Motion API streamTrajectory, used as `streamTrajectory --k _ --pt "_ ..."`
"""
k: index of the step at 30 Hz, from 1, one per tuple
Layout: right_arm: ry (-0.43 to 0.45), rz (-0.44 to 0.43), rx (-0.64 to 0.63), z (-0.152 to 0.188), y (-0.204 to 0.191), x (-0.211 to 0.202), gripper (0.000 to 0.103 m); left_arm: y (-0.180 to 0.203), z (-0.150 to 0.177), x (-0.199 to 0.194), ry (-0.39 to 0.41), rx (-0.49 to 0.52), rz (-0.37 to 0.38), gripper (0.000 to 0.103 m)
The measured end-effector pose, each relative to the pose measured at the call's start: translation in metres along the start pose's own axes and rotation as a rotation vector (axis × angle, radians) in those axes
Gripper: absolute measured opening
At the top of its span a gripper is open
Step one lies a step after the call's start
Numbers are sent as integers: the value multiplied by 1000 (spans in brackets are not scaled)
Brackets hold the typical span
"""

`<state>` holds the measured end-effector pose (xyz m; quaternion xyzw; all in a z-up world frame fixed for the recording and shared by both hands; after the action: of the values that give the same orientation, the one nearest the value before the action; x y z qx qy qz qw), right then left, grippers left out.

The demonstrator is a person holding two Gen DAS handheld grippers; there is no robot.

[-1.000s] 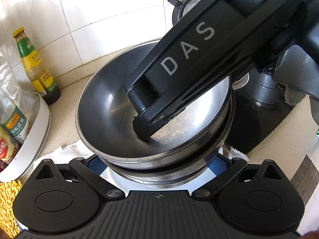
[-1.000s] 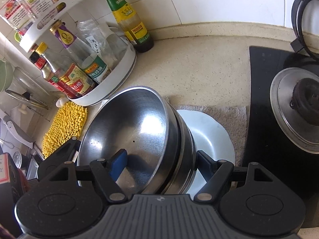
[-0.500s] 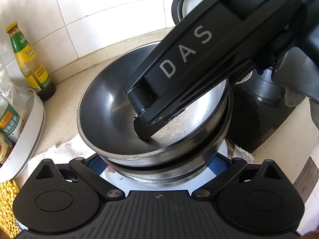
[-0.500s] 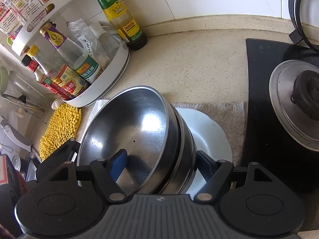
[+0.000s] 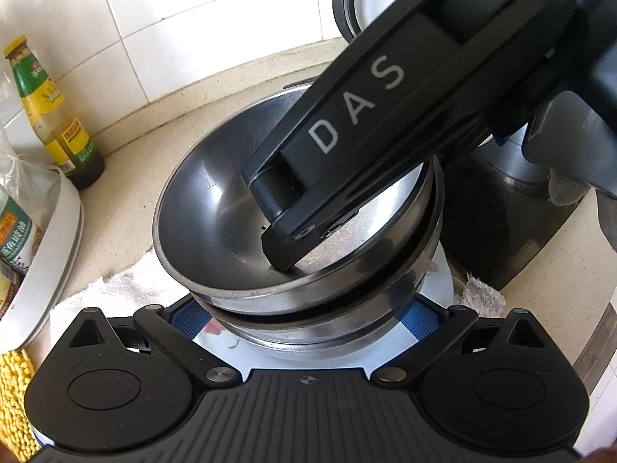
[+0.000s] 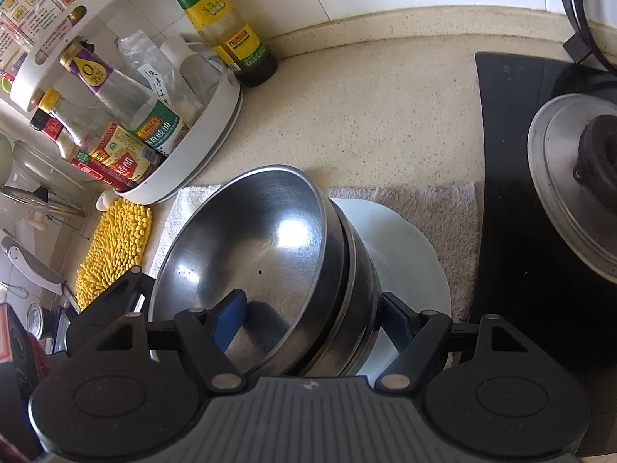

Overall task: Organize plates and bowls
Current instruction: 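Lower the steel bowl stack onto the pink-flowered plate with both grippers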

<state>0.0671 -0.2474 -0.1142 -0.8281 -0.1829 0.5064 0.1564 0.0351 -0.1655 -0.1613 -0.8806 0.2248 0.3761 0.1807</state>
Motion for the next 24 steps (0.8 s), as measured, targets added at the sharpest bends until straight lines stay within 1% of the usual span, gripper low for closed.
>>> streamTrajectory --k 3,5,13,19,24 --pt "-7 -2 5 1 3 2 79 0 2 2 -11 3 3 101" --pt "6 -7 13 0 5 -1 79 0 3 2 -13 5 5 101" --pt "15 9 -11 3 2 -12 79 -2 3 -6 16 56 -13 100" --pt "2 13 -19 13 0 -15 79 -3 9 -13 18 71 -4 100" --pt "21 28 -15 12 4 -20 79 -7 12 -22 30 60 -8 100"
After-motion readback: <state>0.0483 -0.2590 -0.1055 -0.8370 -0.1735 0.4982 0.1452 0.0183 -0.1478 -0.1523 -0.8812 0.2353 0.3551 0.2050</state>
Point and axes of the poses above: each gripper's, at about its wrist camera, not at the fingertips, and x roughly the way its jaws point, y to its right, z to its underside, the point moved 10 cm from there along x, roughly the way its jaws point, and after that the axes turned 5 degrees about y, right-handed, at the moved point
